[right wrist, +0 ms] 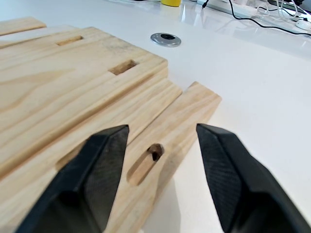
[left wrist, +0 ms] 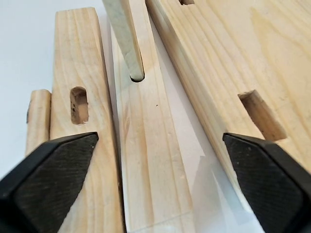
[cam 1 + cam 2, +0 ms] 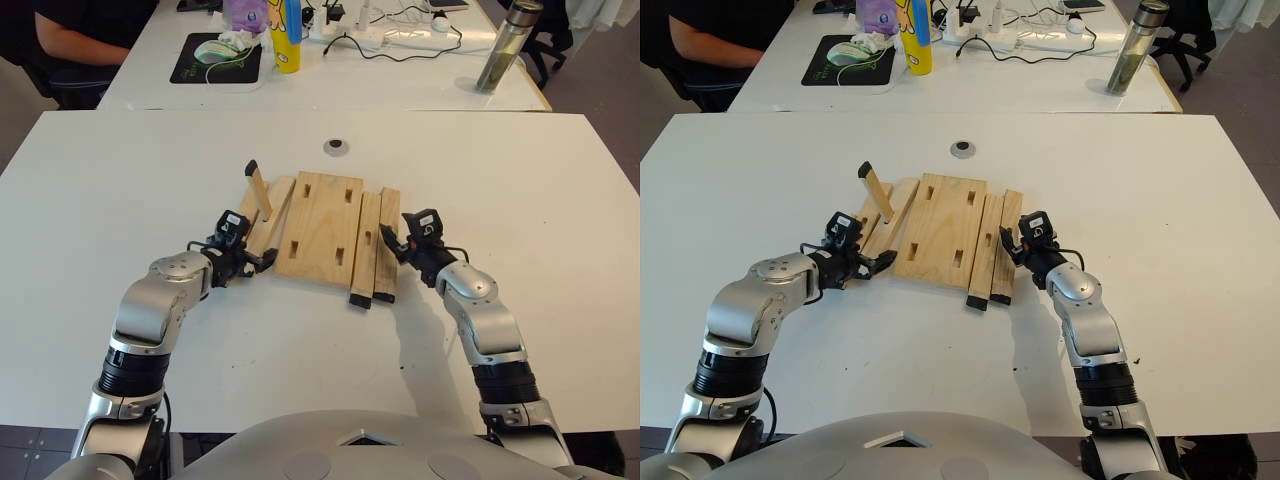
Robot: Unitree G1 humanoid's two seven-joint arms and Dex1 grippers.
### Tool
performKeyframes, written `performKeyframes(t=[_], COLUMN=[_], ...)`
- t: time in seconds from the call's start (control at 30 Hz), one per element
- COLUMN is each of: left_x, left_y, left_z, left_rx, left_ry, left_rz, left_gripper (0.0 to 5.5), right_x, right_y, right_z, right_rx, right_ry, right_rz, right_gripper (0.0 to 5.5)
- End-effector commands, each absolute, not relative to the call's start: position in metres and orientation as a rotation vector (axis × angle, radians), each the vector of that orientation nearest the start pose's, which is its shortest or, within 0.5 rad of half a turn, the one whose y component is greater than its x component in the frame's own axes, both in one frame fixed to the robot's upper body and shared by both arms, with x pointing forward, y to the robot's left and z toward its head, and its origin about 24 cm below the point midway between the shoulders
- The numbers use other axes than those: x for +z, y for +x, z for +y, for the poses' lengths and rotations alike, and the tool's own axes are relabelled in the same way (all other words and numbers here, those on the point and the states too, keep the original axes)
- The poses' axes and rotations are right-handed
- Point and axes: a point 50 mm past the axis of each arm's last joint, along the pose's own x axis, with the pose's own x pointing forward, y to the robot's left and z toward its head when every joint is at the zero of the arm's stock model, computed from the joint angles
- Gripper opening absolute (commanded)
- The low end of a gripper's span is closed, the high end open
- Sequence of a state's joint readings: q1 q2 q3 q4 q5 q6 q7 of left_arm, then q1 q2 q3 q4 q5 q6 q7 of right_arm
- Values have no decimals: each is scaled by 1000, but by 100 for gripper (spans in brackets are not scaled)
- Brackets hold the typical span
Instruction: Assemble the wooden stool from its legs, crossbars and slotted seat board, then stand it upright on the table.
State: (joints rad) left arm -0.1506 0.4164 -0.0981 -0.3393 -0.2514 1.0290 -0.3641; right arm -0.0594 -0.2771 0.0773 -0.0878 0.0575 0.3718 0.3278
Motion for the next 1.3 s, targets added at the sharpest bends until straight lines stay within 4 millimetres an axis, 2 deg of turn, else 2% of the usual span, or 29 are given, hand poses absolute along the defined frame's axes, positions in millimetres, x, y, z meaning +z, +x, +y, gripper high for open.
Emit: performKeyframes(t=[0.03,0.3,0.57,0.73,0.93,1.3], left_x=[68,78,63,61,54,55], left_y=[245,243,239,239,231,227], left_z=[161,155,165,169,168,163], left_rx=[-509,-554,-501,-476,-499,-523], left_ry=[140,137,102,106,107,32], left_rz=[627,603,702,718,776,804], left_gripper=[507,507,507,507,507,507], right_x=[43,42,41,41,41,40], right_y=[258,255,252,250,250,249], right_z=[-162,-162,-160,-160,-160,-159], right_rx=[391,385,381,379,375,366], right_ry=[-186,-180,-170,-169,-167,-165], right_rz=[271,277,280,284,281,287], right_gripper=[258,258,258,258,258,258])
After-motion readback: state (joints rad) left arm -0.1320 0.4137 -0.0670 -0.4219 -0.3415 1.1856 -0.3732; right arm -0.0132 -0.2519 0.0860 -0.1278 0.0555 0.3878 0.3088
